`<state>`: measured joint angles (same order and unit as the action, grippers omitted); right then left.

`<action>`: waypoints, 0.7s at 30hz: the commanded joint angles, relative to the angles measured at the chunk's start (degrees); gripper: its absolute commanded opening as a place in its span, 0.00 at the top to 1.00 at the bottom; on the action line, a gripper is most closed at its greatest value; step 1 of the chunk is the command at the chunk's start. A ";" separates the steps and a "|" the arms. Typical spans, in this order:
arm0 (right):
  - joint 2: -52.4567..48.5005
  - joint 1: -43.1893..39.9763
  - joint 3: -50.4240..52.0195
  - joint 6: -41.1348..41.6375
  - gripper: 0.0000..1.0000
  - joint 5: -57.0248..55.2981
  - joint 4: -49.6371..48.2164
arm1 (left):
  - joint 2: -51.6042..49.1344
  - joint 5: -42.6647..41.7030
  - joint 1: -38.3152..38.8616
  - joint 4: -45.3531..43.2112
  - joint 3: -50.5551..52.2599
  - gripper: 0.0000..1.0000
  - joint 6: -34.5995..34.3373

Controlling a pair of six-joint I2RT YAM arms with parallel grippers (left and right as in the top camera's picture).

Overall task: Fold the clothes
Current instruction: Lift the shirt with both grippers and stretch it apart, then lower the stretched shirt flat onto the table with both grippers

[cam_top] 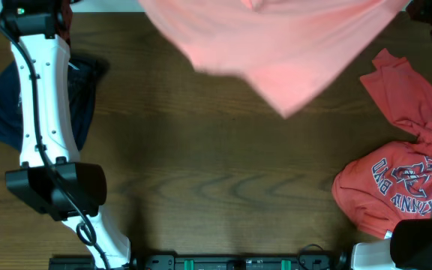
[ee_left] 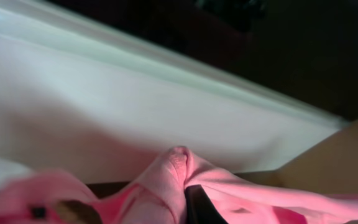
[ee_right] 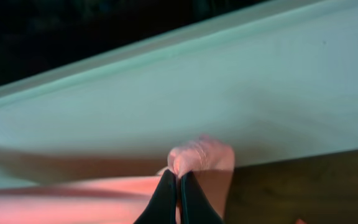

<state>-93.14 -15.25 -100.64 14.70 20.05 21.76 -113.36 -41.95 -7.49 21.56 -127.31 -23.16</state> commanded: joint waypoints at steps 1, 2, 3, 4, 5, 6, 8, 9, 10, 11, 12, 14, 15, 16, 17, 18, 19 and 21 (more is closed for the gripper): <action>1.49 -0.74 -3.39 -2.36 0.99 -2.08 5.70 | 1.81 -4.17 -0.96 3.15 -1.07 0.94 -5.66; 1.49 -0.74 -3.41 -4.02 0.99 -2.10 8.50 | 1.81 -4.13 -0.87 7.04 -1.07 0.94 -3.76; 1.46 -0.66 -3.39 -5.73 0.99 -2.27 12.35 | 1.81 -4.11 -0.72 12.39 -1.07 0.94 -0.37; 1.38 -0.55 -3.37 -6.86 0.99 -3.04 16.02 | 1.79 -3.87 -0.52 17.51 -1.03 0.94 3.10; 1.22 -0.31 -3.26 -8.26 0.99 -4.68 20.44 | 1.77 -3.32 -0.50 23.41 -0.72 0.94 7.58; 1.11 -0.02 -2.89 -9.51 0.99 -6.43 24.65 | 1.77 -2.05 -0.50 28.46 -0.31 0.94 11.10; 1.09 0.61 -1.36 -11.74 0.99 -8.83 31.67 | 1.75 3.69 -0.46 38.93 1.11 0.94 17.03; 1.09 0.76 -0.48 -12.66 0.99 -9.62 34.51 | 1.75 6.56 -0.44 42.32 2.16 0.94 18.43; 1.09 0.87 0.81 -13.73 0.99 -10.45 38.32 | 1.75 9.77 -0.42 45.75 3.98 0.94 19.63; 1.09 0.92 1.84 -14.21 0.99 -11.15 40.52 | 1.75 11.08 -0.39 47.36 5.31 0.94 20.20; 1.09 0.92 3.41 -14.60 0.99 -12.59 43.19 | 1.75 11.98 -0.42 48.83 7.56 0.94 20.79; 1.09 0.85 6.80 -14.58 0.99 -16.11 46.71 | 1.75 12.02 -0.42 50.16 12.09 0.94 20.81; 1.09 0.85 8.48 -14.56 0.99 -17.59 47.65 | 1.75 12.02 -0.42 50.77 14.99 0.94 20.81; 1.09 0.79 10.32 -14.51 0.99 -18.93 48.48 | 1.75 12.02 -0.39 51.19 17.62 0.94 20.81; 1.09 0.79 12.13 -14.51 0.99 -19.71 49.07 | 1.75 12.02 -0.33 51.56 21.38 0.94 20.81; 1.09 0.76 13.81 -14.51 0.99 -20.26 49.72 | 1.75 12.04 -0.35 51.58 24.20 0.94 20.83; 1.09 0.74 15.39 -14.49 0.99 -20.52 50.31 | 1.75 12.04 -0.35 51.47 27.47 0.94 20.83; 1.09 0.66 17.77 -14.29 0.99 -20.90 51.41 | 1.75 12.04 -0.35 51.23 32.59 0.94 21.14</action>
<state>-92.31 -14.76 -85.08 1.78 3.33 72.49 -111.96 -31.66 -7.70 72.42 -99.81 -4.05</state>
